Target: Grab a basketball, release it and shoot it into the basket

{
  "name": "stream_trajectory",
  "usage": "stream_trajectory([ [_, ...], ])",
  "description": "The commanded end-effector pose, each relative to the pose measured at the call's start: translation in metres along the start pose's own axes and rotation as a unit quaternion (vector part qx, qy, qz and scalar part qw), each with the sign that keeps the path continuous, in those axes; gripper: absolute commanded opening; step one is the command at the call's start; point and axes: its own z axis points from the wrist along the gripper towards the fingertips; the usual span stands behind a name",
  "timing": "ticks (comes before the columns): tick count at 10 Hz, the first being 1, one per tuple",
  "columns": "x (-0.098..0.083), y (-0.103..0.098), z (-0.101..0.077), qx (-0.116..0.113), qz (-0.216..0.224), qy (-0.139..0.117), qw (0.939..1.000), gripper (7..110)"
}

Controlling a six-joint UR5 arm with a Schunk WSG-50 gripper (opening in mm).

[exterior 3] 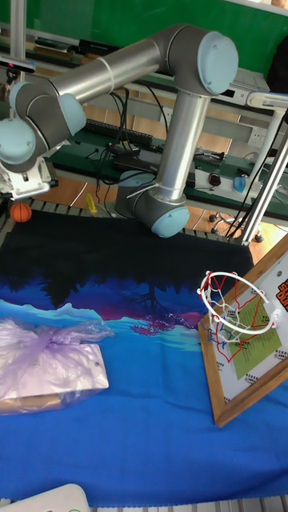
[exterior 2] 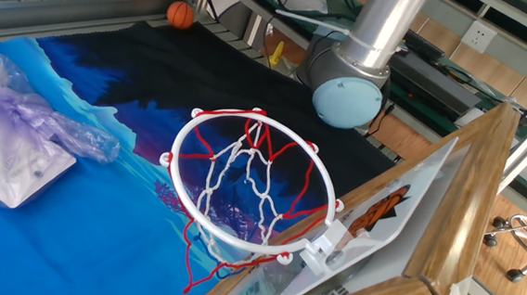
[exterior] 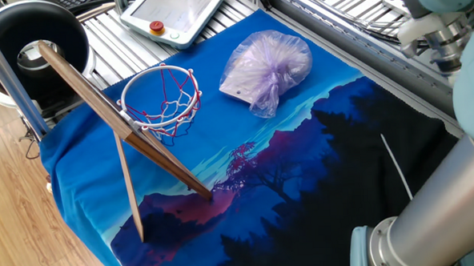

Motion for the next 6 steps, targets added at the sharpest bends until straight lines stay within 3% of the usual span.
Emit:
stream_trajectory([
  [1,-0.044,-0.005,-0.007,0.01,-0.016,-0.092,0.9956,66],
  [2,-0.054,-0.006,-0.009,0.015,-0.03,-0.113,0.9931,66],
  [3,-0.062,-0.015,-0.012,0.035,-0.039,-0.128,0.9904,66],
  [4,-0.06,-0.02,-0.011,0.045,-0.034,-0.124,0.9908,66],
  [6,-0.032,-0.021,-0.006,0.045,-0.041,-0.066,0.996,66],
])
